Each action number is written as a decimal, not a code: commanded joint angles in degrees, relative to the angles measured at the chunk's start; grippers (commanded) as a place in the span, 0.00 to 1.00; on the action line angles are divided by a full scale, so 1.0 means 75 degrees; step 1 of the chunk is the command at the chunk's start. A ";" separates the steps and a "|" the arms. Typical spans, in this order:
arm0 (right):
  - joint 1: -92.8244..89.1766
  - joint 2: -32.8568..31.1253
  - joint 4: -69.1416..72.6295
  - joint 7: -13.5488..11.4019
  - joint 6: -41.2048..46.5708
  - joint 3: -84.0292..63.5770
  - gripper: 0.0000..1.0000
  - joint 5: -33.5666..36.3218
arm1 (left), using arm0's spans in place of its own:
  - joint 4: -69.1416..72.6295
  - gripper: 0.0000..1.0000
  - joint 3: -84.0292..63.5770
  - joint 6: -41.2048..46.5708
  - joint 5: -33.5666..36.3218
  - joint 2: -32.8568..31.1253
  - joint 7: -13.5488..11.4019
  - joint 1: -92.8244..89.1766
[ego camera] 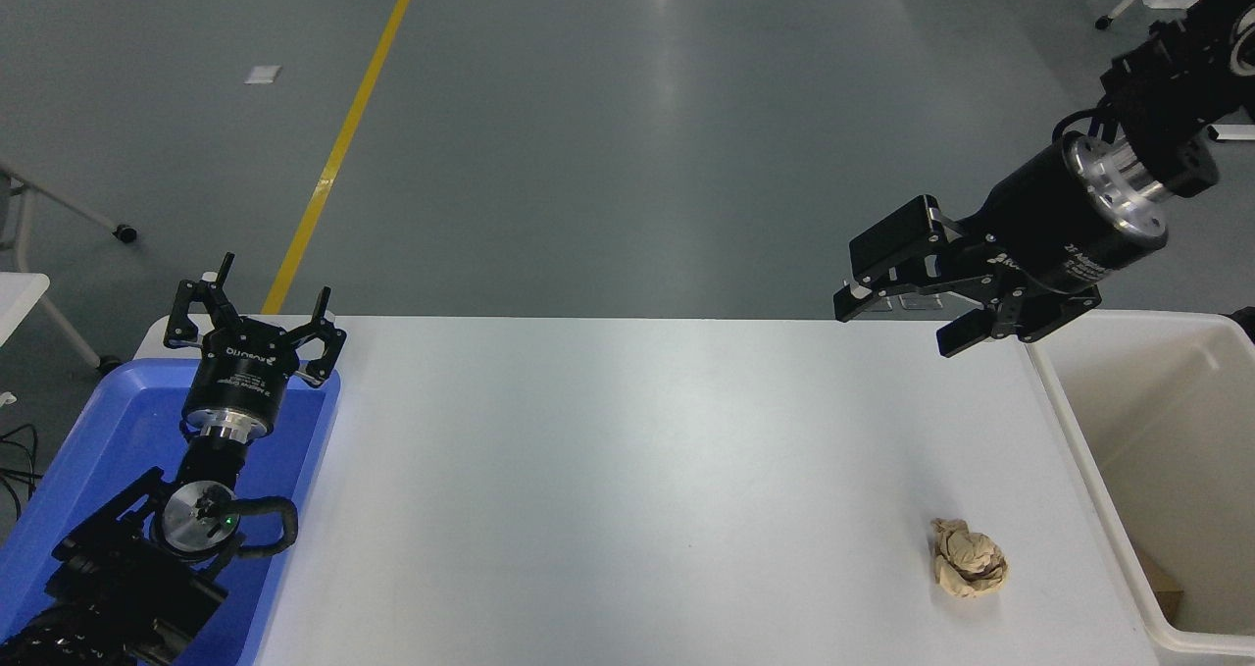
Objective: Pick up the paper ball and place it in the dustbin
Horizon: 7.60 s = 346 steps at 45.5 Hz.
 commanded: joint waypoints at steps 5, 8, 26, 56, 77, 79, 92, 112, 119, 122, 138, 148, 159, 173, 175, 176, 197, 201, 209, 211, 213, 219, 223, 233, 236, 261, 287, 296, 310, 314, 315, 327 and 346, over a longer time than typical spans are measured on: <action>0.0091 -0.0050 0.0066 -0.0038 0.0002 -0.0106 1.00 -0.0257 | 0.0000 1.00 -0.0016 0.0001 0.0000 0.0000 0.0035 -0.0012; 0.0056 -0.0062 0.0054 -0.0026 0.0002 -0.0106 1.00 -0.0257 | 0.0000 1.00 -0.0004 0.0001 0.0000 0.0000 0.0000 -0.0012; -0.1642 -0.0190 -0.0051 -0.0002 -0.0174 -0.0141 1.00 -0.1522 | 0.0000 1.00 -0.0004 0.0001 0.0000 0.0000 0.0000 -0.0012; -0.8064 -0.0648 -0.3507 0.0056 -0.2963 0.2073 1.00 -0.5014 | 0.0000 1.00 -0.0004 0.0001 0.0000 0.0000 0.0000 -0.0012; -0.9026 -0.0519 -0.3731 0.0056 -0.3045 0.3433 1.00 -0.4769 | 0.0000 1.00 0.0007 0.0001 0.0011 0.0000 0.0000 -0.0012; -0.9049 -0.0507 -0.3789 0.0056 -0.3092 0.3433 1.00 -0.4769 | 0.0000 1.00 0.0007 0.0001 0.0011 0.0000 0.0000 -0.0012; -0.9706 -0.0249 -0.4164 0.0103 -0.3678 0.3550 0.60 -0.4769 | 0.0000 1.00 0.0007 0.0001 0.0011 0.0000 0.0000 -0.0012; -0.9753 -0.0155 -0.4294 0.0232 -0.3655 0.3667 0.00 -0.4792 | 0.0000 1.00 0.0007 0.0001 0.0011 0.0000 0.0011 -0.0024; -0.8829 -0.0858 -0.3744 0.0232 -0.3467 0.3258 0.00 -0.4804 | 0.0000 1.00 0.0007 -0.0011 0.0011 0.0000 0.0023 -0.0024; -0.8173 -0.1162 -0.3276 0.0232 -0.3304 0.2988 0.00 -0.4792 | 0.0000 1.00 0.0007 -0.0011 0.0011 0.0000 0.0023 -0.0024; -0.3861 -0.2464 -0.1470 0.0220 -0.1663 0.1231 0.00 -0.4652 | 0.0000 1.00 0.0007 -0.0011 0.0011 0.0000 0.0023 -0.0012; -0.0591 -0.1914 -0.0533 0.0220 -0.1498 -0.1124 0.00 -0.3457 | 0.0000 1.00 0.0007 -0.0011 0.0011 0.0000 0.0023 -0.0012; 0.0689 -0.1328 -0.0098 0.0220 -0.1416 -0.2040 0.00 -0.3421 | 0.0000 1.00 0.0007 -0.0011 0.0011 0.0000 0.0023 -0.0012; 0.0959 -0.1210 -0.0086 0.0220 -0.1323 -0.2263 0.00 -0.3445 | -0.0012 1.00 0.0007 -0.0011 0.0011 0.0000 0.0023 -0.0012; 0.0888 -0.1234 -0.0121 0.0208 -0.1323 -0.2286 0.00 -0.3468 | 0.0000 1.00 0.0007 -0.0011 0.0011 0.0000 0.0012 -0.0012; 0.0865 -0.1245 -0.0145 0.0208 -0.1323 -0.2298 0.00 -0.3503 | -0.0012 1.00 0.0007 -0.0011 0.0011 0.0000 0.0011 -0.0012; -0.2238 -0.3365 -0.3506 0.0618 -0.1440 -0.0894 0.00 -0.5694 | 0.0000 1.00 0.0007 -0.0011 0.0011 0.0000 0.0011 -0.0012; -0.3655 -0.3683 -0.4373 0.0630 -0.1463 0.0289 0.00 -0.5858 | 0.0000 1.00 0.0007 -0.0011 0.0011 0.0000 0.0011 -0.0012; -0.7637 -0.3578 -0.6365 0.0654 -0.2118 0.3253 0.00 -0.5870 | 0.0000 1.00 0.0007 -0.0011 0.0011 0.0000 0.0011 -0.0012; -0.8775 -0.3345 -0.6892 0.0654 -0.2423 0.3980 0.00 -0.5859 | 0.0000 1.00 0.0007 -0.0011 0.0011 0.0000 0.0011 -0.0012; -0.9701 -0.2970 -0.7373 0.0642 -0.2739 0.4590 0.00 -0.5859 | 0.0000 1.00 0.0007 -0.0011 0.0011 0.0000 0.0011 -0.0012; -1.1555 -0.1985 -0.8710 0.0607 -0.3642 0.5927 0.00 -0.5789 | 0.0000 1.00 0.0007 -0.0011 0.0011 0.0000 0.0011 -0.0012; -1.2061 -0.1481 -0.9016 0.0548 -0.4040 0.6291 0.00 -0.5742 | 0.0000 1.00 -0.0004 0.0001 0.0000 0.0000 0.0000 -0.0012; -1.2366 -0.0789 -0.9028 0.0349 -0.4580 0.6444 0.00 -0.5718 | 0.0000 1.00 -0.0016 0.0001 0.0000 0.0000 0.0000 -0.0012; -1.2448 -0.0590 -0.9016 0.0256 -0.4686 0.6561 0.00 -0.5706 | 0.0000 1.00 -0.0016 0.0012 0.0000 0.0000 0.0000 -0.0012; -1.2448 -0.0742 -0.8934 0.0197 -0.5037 0.6585 1.00 -0.5578 | 0.0000 1.00 -0.0004 0.0001 0.0000 0.0000 0.0000 -0.0024; -0.6403 -0.2570 -0.4072 0.0208 -0.4909 0.2098 1.00 -0.5566 | 0.0000 1.00 0.0007 -0.0011 0.0011 0.0000 0.0035 -0.0035; -0.4259 -0.1997 -0.2502 0.0173 -0.4009 0.0787 1.00 -0.4149 | -0.0012 1.00 0.0007 -0.0023 0.0011 0.0000 0.0035 -0.0024; -0.0215 0.0394 0.0124 0.0208 -0.0892 -0.0938 1.00 -0.1361 | 0.0000 1.00 0.0007 -0.0011 0.0011 0.0000 0.0023 -0.0024; 0.0278 0.0851 0.0324 0.0197 0.0002 -0.0775 1.00 -0.0657 | 0.0000 1.00 0.0007 0.0001 0.0000 0.0000 0.0011 -0.0012; 0.0372 0.0991 0.0370 0.0197 0.0002 -0.0716 1.00 -0.0551 | 0.0000 1.00 0.0007 0.0001 0.0000 0.0000 0.0011 -0.0012; 0.0724 0.2012 0.0758 0.0173 0.0002 -0.0212 1.00 0.0153 | 0.0000 1.00 -0.0004 0.0001 0.0000 0.0000 0.0000 0.0000; 0.0408 0.2340 0.0582 0.0173 0.0002 -0.0329 1.00 0.0177 | 0.0000 1.00 -0.0004 0.0001 0.0000 0.0000 0.0000 0.0000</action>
